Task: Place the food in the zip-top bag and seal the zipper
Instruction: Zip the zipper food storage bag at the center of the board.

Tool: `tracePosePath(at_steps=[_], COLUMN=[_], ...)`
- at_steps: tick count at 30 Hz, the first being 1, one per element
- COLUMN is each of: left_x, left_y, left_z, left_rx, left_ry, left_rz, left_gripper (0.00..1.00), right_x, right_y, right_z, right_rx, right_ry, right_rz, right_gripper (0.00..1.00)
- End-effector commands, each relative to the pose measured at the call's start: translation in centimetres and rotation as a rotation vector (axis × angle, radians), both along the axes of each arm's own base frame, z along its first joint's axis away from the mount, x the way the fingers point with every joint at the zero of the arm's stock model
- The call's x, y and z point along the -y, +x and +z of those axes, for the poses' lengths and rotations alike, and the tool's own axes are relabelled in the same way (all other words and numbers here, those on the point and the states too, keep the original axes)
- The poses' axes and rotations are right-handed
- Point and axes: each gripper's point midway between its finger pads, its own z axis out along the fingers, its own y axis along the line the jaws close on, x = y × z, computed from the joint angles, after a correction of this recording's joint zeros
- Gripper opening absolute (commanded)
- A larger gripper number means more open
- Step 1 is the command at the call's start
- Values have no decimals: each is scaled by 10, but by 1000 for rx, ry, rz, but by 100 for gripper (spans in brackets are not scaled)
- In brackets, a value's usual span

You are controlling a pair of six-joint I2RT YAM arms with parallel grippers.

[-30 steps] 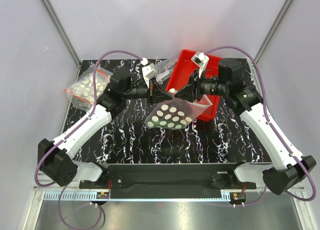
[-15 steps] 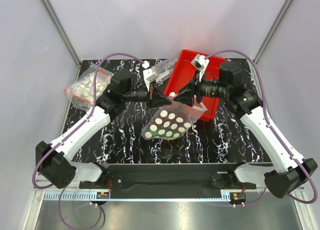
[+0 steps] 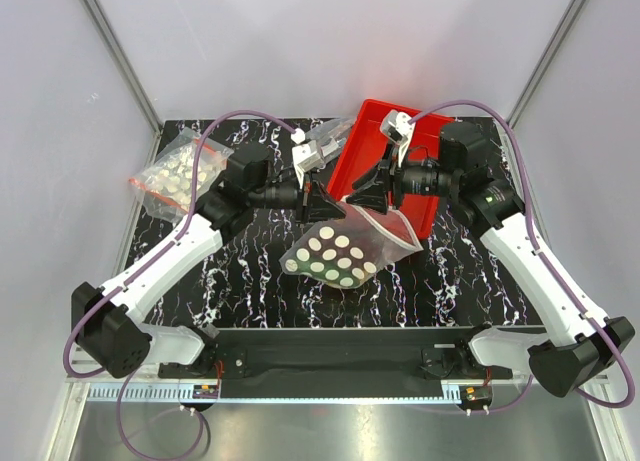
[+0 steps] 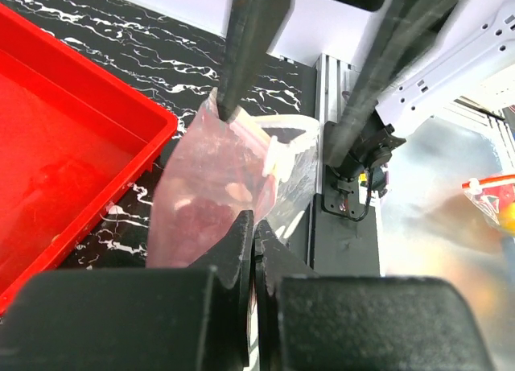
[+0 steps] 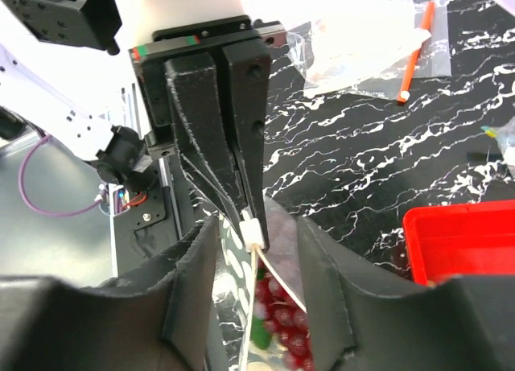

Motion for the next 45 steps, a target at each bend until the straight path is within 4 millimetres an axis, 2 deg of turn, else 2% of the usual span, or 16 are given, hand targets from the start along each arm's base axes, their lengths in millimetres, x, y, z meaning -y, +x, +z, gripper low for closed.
tracePosePath(at_steps=[1,10,13,14,16,17,19,23,24,27,30,31,39,42,45], left_x=[-3,-4,-5,-5,-5,-5,-5,-5,-5,-4,-3,-2,6,8,5], left_y=[-9,-16,-17,-18,-18,-19,-18,-18,-18,-18,-18,-16,-8,-6,-3], left_z=[52,60,62,63,63,63,63,62,63,64,67,66,61,57,58], left_rx=[145,148,153,154,153,151,152,151,150,152,150,148,132,126,148], left_ry=[-95,-109,-113,-114,-115,-114,-115,-115,-116,-120,-126,-125,-106,-87,-85], left_rz=[-22,-44,-45,-45,-48,-48,-43,-43,-45,-50,-46,-48,-49,-42,-13], left_gripper=[0,0,0,0,0,0,1,29,40,47,43,37,21,0,0], right_x=[-5,-5,-6,-6,-6,-6,-5,-4,-4,-4,-4,-4,-3,-1,1], right_y=[-14,-13,-12,-12,-12,-12,-13,-15,-14,-14,-16,-17,-19,-19,-17], right_z=[10,-1,-2,-1,-1,-1,1,5,4,5,7,7,9,8,8], right_rx=[45,26,22,22,19,19,22,20,16,17,18,16,18,17,25], right_ry=[27,3,2,3,4,4,7,18,18,17,23,24,29,27,29], right_rz=[71,60,63,61,61,59,54,46,46,43,48,48,51,39,13], right_gripper=[53,55,33,22,12,2,0,0,0,0,0,0,0,0,0])
